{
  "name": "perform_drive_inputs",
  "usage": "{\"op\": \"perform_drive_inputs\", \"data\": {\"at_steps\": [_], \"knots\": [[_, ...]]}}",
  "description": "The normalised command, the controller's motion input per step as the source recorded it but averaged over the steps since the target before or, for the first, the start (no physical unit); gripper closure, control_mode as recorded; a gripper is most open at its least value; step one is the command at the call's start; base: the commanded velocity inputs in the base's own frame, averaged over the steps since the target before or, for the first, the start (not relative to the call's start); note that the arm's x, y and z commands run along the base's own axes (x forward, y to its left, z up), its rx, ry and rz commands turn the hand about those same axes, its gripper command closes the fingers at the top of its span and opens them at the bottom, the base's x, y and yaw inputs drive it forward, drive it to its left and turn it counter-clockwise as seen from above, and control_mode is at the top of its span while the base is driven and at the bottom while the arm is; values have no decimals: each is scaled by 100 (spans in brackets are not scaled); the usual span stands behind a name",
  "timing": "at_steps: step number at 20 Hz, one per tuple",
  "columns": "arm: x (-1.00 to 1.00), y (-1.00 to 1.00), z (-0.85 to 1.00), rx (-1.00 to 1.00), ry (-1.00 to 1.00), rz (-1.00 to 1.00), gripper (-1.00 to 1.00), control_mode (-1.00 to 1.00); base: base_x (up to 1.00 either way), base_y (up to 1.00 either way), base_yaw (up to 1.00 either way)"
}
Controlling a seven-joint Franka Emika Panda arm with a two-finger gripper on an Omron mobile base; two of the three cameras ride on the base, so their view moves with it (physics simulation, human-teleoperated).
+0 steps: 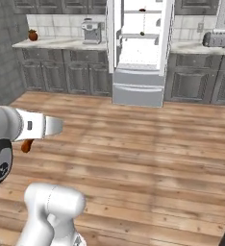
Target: Transport the chicken drumstick and squash to the fridge. Place the chicken drumstick on the rack containing meat and place the squash on the rack containing the vegetable, ensuring meats and vegetables are on different racks.
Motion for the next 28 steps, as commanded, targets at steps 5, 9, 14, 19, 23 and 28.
{"op": "perform_drive_inputs", "data": {"at_steps": [5,9,14,19,23,28], "knots": [[0,0,0,0,0,0,100,100,100,-4,1],[0,0,0,0,0,0,100,100,100,-24,1],[0,0,0,0,0,0,100,100,100,-58,2],[0,0,0,0,0,0,100,100,100,-44,0],[0,0,0,0,0,0,100,100,100,-1,0],[0,0,0,0,0,0,100,100,100,0,0]]}}
